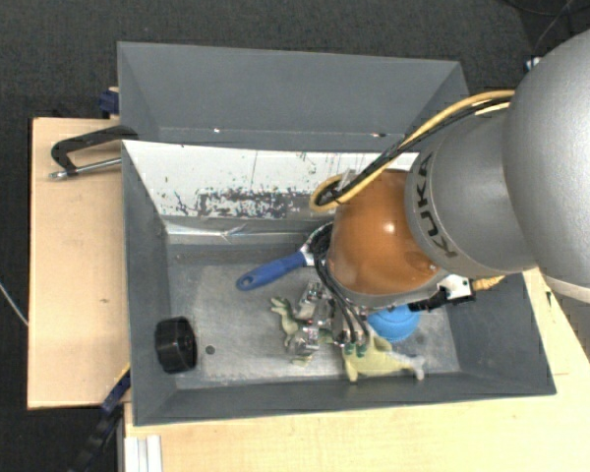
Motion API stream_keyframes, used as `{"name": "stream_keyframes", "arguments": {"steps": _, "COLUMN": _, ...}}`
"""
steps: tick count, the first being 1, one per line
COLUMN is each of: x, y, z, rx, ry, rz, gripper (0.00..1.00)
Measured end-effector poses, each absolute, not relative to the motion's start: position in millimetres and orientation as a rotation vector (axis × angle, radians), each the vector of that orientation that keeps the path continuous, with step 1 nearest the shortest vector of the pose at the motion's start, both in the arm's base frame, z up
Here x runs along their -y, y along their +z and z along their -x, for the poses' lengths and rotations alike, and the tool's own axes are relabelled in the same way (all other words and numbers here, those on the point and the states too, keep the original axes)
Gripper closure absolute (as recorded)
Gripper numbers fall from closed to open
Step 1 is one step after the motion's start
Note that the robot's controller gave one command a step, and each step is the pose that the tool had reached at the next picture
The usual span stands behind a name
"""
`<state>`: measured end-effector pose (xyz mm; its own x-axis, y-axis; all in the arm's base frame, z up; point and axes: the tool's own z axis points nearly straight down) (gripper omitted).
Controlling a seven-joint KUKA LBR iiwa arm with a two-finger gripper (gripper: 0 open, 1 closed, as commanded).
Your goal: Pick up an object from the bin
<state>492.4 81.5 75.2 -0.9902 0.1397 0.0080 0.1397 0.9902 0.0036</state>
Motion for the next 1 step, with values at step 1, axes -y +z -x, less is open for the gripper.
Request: {"name": "stream_keyframes", "arguments": {"steps": 1, "x": -82.8, "y": 116.9, "z": -494.2, "rx": 3.142, "ry": -0.005, "rz": 0.219, "gripper": 1.00}}
